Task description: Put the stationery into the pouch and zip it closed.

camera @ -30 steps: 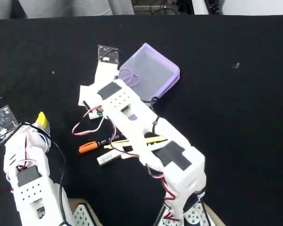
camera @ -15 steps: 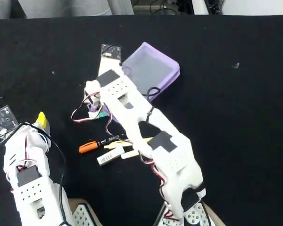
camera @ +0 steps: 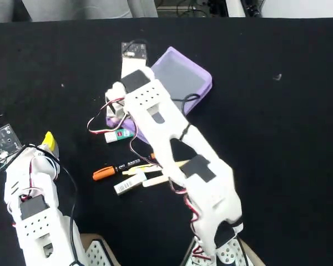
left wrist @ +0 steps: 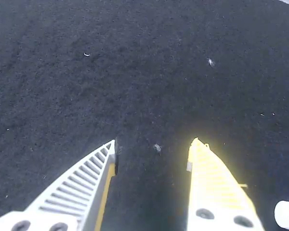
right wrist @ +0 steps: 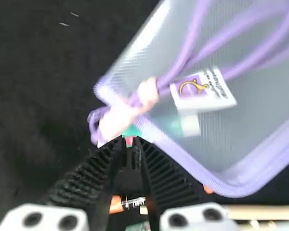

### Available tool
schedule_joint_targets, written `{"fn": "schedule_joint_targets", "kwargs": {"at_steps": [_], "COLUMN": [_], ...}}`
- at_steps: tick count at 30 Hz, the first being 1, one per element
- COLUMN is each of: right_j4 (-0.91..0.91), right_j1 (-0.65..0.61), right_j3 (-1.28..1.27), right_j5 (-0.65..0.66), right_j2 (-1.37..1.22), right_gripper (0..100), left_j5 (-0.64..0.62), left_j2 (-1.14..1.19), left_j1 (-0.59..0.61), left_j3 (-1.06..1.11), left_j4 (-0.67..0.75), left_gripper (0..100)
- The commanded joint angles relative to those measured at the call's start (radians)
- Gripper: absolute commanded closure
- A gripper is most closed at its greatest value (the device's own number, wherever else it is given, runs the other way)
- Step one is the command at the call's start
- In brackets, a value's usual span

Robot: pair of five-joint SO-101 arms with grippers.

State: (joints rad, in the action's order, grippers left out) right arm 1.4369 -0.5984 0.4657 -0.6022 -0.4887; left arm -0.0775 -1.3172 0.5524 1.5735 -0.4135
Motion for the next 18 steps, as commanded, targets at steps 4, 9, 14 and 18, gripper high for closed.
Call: {"fn": "schedule_joint_targets", "kwargs": {"at_steps": [4, 9, 14, 18], "right_j4": [-0.012, -0.149, -0.215, -0.275], "right_j1": [0.028, 0.015, -0.029, -0.038], "right_j3": [-0.019, -0.097, -0.099, -0.099], "right_j5": [0.02, 0.018, -0.026, -0.106], "right_j2": [0.097, 0.051, 0.018, 0.01], "right_gripper": [96.8, 78.6, 74.7, 74.7], "left_j5": [-0.006, -0.006, -0.006, -0.006], "left_j2": [-0.009, -0.009, -0.009, -0.009], "left_j1": [0.001, 0.001, 0.001, 0.001], "left_j3": [-0.01, -0.01, -0.01, -0.01], "left_j4": [0.023, 0.023, 0.023, 0.023], "left_gripper": [75, 75, 75, 75]}}
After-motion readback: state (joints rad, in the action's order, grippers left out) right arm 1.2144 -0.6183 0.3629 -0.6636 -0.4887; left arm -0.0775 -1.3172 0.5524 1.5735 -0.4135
